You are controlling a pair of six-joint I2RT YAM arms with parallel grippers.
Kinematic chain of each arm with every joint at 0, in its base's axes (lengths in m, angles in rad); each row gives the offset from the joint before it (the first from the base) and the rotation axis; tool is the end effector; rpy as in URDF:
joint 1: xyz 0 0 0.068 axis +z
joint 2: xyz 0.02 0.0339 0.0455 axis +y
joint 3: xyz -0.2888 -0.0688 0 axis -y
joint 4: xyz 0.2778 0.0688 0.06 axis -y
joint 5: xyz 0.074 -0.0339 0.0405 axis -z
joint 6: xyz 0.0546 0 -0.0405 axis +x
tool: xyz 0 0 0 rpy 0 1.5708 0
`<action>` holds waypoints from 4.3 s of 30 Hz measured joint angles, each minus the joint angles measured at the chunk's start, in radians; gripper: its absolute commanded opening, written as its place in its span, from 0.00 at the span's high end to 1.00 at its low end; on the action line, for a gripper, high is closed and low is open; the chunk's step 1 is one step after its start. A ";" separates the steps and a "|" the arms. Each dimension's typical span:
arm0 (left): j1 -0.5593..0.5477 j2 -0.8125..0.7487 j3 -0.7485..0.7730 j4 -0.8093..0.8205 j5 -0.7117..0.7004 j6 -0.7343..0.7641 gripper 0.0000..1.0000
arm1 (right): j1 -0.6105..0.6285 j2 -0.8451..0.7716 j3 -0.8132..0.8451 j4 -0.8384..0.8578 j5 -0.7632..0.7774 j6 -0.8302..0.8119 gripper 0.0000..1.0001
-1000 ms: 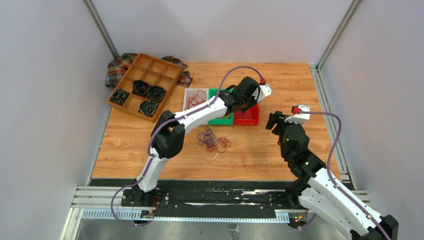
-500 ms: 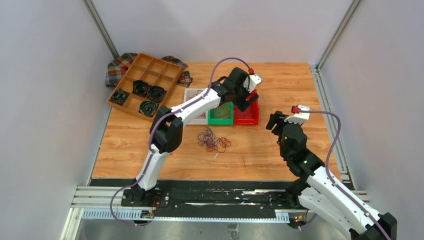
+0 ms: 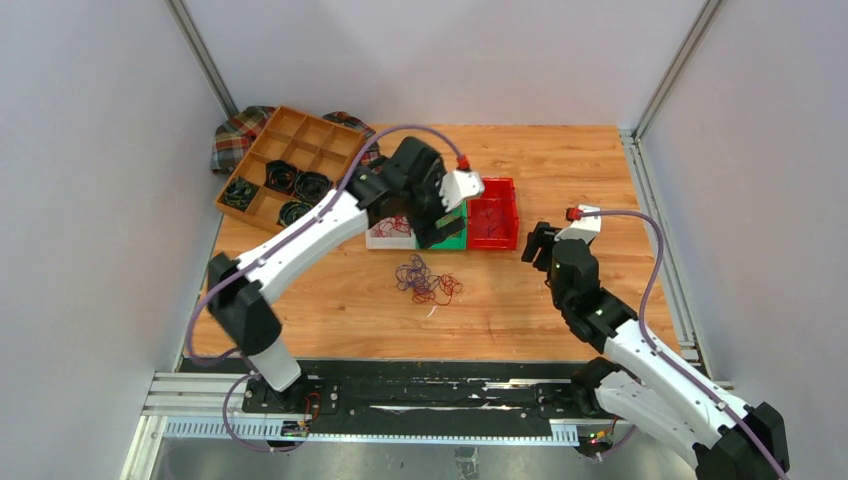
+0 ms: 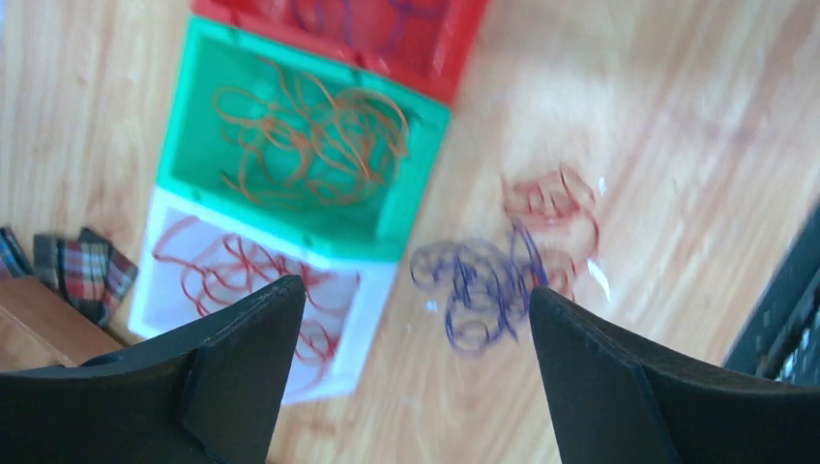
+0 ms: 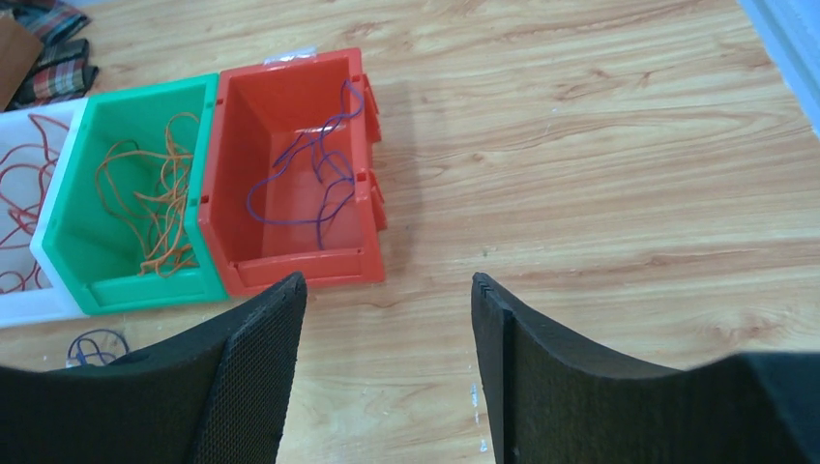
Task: Untangle the cables
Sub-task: Untie the cable.
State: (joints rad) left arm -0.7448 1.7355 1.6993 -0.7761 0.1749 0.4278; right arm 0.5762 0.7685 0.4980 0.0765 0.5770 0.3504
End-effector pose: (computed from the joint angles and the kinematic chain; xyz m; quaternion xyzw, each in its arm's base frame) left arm 0.3134 -0.3019 0.3556 0.5389 0.7530 -0.1383 0.3514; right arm 0.1953 0.0914 0.2747 0.0962 0.7560 0.0756 0.6430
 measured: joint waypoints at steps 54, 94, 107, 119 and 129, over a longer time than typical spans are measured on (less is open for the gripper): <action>0.256 -0.193 -0.493 0.116 0.264 -0.293 0.99 | 0.007 0.046 0.002 0.020 -0.275 0.034 0.53; 0.224 -0.400 -0.214 -0.218 0.488 -0.234 0.99 | 0.424 0.484 0.272 0.479 -0.391 -0.230 0.33; 0.218 -0.376 -0.099 -0.325 0.634 -0.169 0.99 | 0.430 0.584 0.237 0.698 -0.303 -0.245 0.33; 0.206 -0.293 0.180 -0.459 0.650 -0.106 0.99 | 0.430 0.673 0.123 0.788 -0.286 -0.170 0.36; 0.206 -0.242 0.470 -0.509 0.583 -0.087 1.00 | 0.430 0.726 0.057 0.826 -0.280 -0.111 0.45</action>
State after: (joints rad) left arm -0.5392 1.4937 2.1693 -1.2846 0.7578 0.3408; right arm 1.0065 1.4940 0.5552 0.9024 0.2966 0.2394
